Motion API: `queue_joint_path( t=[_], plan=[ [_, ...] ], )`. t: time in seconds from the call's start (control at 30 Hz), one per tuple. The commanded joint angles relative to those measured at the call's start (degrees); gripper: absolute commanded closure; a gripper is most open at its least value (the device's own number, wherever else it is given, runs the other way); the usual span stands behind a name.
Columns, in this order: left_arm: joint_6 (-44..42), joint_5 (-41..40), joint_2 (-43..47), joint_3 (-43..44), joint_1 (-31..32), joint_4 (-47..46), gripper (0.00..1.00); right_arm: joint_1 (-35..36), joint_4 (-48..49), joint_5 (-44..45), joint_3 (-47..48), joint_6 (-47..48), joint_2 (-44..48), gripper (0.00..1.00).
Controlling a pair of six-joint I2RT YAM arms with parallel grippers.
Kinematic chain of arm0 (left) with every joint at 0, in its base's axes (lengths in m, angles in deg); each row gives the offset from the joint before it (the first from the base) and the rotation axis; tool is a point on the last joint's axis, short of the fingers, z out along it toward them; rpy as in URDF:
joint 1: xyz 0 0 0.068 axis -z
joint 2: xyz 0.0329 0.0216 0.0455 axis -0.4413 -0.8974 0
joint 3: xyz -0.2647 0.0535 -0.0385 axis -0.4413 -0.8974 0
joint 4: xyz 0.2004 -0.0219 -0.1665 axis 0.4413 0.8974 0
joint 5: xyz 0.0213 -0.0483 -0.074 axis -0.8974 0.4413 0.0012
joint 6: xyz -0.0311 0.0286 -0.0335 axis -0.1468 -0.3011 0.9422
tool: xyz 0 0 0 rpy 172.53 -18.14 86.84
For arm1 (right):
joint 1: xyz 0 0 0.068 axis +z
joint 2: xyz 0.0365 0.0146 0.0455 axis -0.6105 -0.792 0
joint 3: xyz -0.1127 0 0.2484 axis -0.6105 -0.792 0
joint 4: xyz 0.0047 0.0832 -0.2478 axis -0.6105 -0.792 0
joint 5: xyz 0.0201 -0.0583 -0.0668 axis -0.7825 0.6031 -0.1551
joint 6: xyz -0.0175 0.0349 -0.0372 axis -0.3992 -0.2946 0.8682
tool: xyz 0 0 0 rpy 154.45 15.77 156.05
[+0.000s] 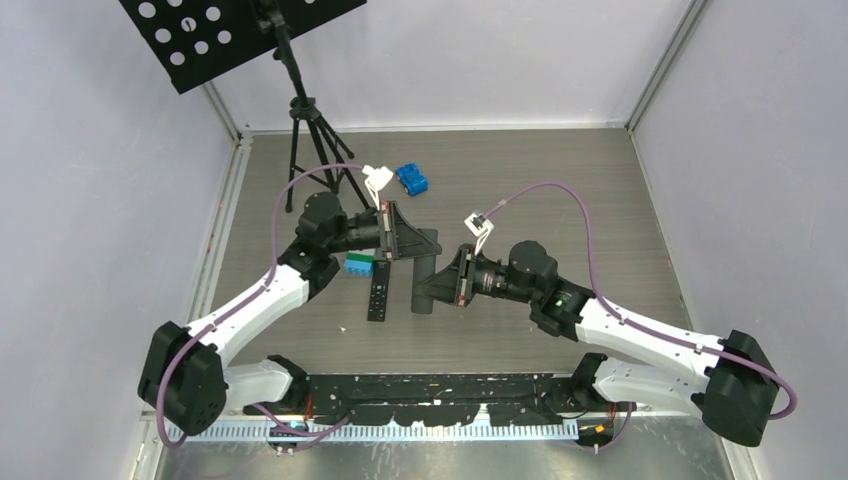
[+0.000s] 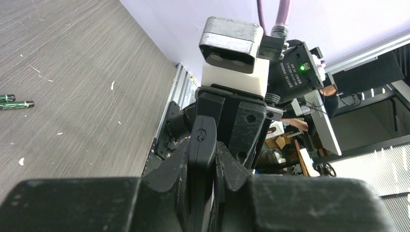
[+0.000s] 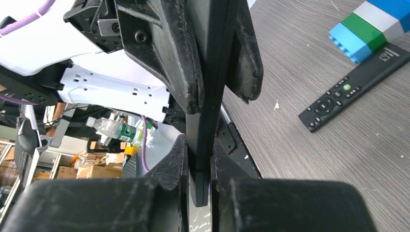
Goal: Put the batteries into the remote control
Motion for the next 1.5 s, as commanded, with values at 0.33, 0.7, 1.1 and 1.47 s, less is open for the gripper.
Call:
queue_joint_path(
  t=[0.33, 0.7, 1.1, 1.47],
  plan=[
    [-16.2, -32.6, 7.0, 6.0, -0.9, 36.5, 0.01, -3.8, -25.2, 25.4, 6.3, 10.7, 7.0, 1.0],
    [-20.9, -59.6, 6.9, 2.2, -2.0, 51.8, 0.0, -15.9, -62.1, 62.4, 27.6, 13.0, -20.1, 1.0],
    [-21.3, -63.3, 0.0, -1.9, 0.6, 54.5, 0.03, -20.8, -67.2, 72.9, 32.3, 12.7, -42.6, 1.0],
    [-19.3, -63.3, -5.6, -2.5, 0.7, 54.7, 0.04, -21.4, -64.4, 64.4, 32.6, 15.7, -47.3, 0.9]
  ],
)
